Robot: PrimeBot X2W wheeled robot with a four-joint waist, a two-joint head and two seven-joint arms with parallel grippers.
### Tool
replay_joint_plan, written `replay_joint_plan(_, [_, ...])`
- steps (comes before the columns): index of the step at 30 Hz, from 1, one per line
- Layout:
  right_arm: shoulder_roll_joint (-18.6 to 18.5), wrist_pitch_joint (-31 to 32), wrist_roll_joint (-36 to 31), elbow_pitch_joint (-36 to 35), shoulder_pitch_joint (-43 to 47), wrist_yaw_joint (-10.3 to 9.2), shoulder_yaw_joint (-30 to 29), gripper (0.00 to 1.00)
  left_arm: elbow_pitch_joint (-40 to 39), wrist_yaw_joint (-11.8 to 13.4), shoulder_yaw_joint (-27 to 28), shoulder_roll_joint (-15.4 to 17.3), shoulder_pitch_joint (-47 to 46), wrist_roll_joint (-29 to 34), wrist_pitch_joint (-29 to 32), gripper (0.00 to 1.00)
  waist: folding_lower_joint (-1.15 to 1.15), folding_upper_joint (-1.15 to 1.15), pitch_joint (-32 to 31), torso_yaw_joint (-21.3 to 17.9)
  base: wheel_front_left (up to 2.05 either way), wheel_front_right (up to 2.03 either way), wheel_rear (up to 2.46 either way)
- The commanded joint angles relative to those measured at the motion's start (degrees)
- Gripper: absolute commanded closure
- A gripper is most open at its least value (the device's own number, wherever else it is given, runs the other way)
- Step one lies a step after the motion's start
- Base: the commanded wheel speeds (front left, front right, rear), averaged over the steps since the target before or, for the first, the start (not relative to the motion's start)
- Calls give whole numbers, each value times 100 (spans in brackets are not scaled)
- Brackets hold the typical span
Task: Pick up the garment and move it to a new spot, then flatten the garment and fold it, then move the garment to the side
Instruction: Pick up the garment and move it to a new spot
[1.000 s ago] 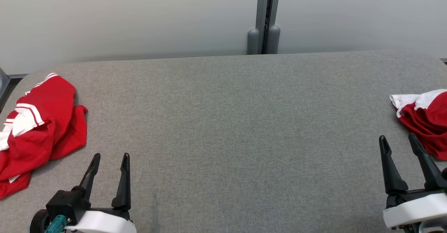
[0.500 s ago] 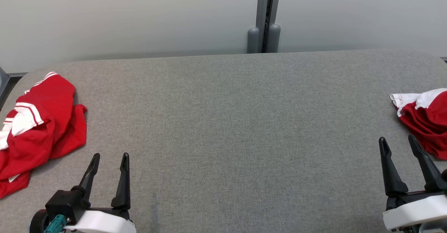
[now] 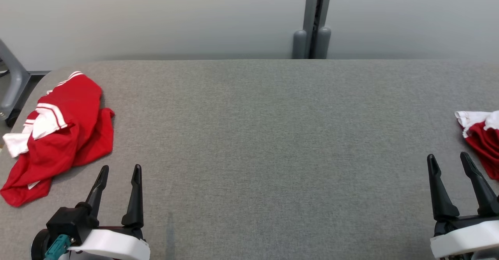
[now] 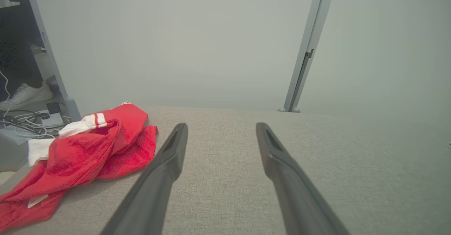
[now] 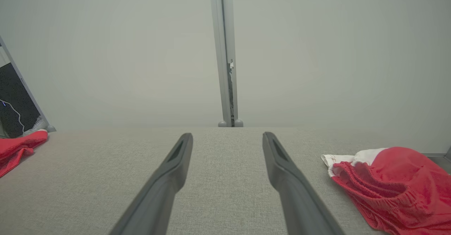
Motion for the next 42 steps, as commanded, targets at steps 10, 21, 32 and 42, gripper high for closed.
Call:
replay_joint_plan(10, [45, 120, 60, -235, 3, -1, 179, 0, 43, -19, 143, -8, -145, -127, -112, 0, 0, 0, -9, 1151, 0, 0, 0])
replay_joint_plan(21, [-8, 225, 86, -214, -40, -1, 315, 0, -42, 21, 279, -37, 4, -121, -207, 0, 0, 0, -40, 1944, 0, 0, 0])
replay_joint_plan(32, [-26, 245, 78, -216, -74, -1, 350, 0, -77, -29, 339, -7, -13, -97, -234, 0, 0, 0, 8, 2009, 0, 0, 0])
replay_joint_plan(42, [-46, 252, 85, -243, -120, -1, 320, 0, -158, -17, 362, 26, -187, -26, -247, 0, 0, 0, 111, 1966, 0, 0, 0])
